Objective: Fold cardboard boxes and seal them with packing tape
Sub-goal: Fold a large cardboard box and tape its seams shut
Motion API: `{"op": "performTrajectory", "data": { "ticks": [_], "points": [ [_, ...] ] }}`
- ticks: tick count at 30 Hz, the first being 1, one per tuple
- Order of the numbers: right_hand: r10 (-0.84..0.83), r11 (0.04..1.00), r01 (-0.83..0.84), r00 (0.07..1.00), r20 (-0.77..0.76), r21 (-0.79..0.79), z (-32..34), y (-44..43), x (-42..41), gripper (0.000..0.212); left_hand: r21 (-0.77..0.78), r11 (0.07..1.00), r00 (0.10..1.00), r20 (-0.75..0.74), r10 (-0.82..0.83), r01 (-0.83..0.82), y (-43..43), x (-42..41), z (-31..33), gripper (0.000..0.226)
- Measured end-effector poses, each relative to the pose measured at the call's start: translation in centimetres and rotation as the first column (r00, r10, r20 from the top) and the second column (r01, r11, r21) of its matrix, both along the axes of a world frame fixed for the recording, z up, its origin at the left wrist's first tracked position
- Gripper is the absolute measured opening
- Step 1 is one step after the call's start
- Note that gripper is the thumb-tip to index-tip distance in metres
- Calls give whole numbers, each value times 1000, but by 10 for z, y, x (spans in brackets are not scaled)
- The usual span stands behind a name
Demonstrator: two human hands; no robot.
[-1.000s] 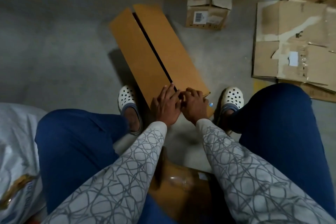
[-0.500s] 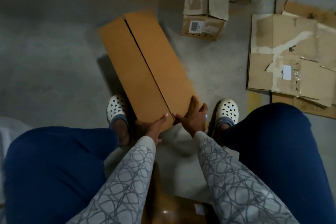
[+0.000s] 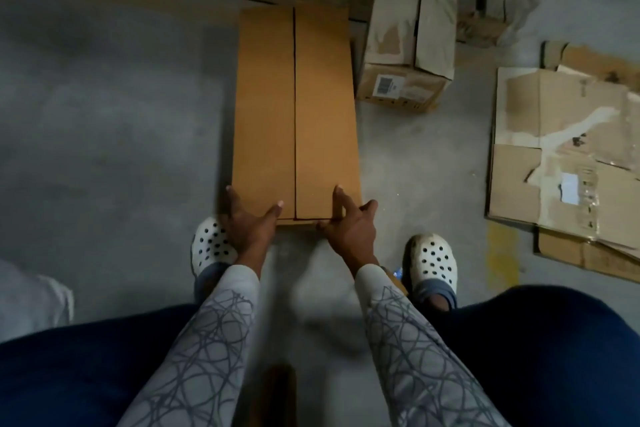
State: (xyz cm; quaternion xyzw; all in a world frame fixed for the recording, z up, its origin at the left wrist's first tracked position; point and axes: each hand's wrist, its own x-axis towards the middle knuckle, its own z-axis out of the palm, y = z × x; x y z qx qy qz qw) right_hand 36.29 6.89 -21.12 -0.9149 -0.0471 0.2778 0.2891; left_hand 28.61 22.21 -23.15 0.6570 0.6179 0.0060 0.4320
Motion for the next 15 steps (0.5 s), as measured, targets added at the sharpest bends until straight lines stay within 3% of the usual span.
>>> {"op": "performTrajectory", "data": {
  "ticks": [5,10,15],
  "points": [
    [113,991,-108,992,64,-75,-12,38,56,82,99,990,993,-68,-97,103,49,47,-24,115],
    [176,976,-151,973,153,-159,-23,91,138,87,145,984,990,81,-118,106,106,134,-30,110],
    [151,975,-117,973,176,-191,-26,113,162,93,191,976,988,87,-124,106,127,162,-37,108]
  ]
}}
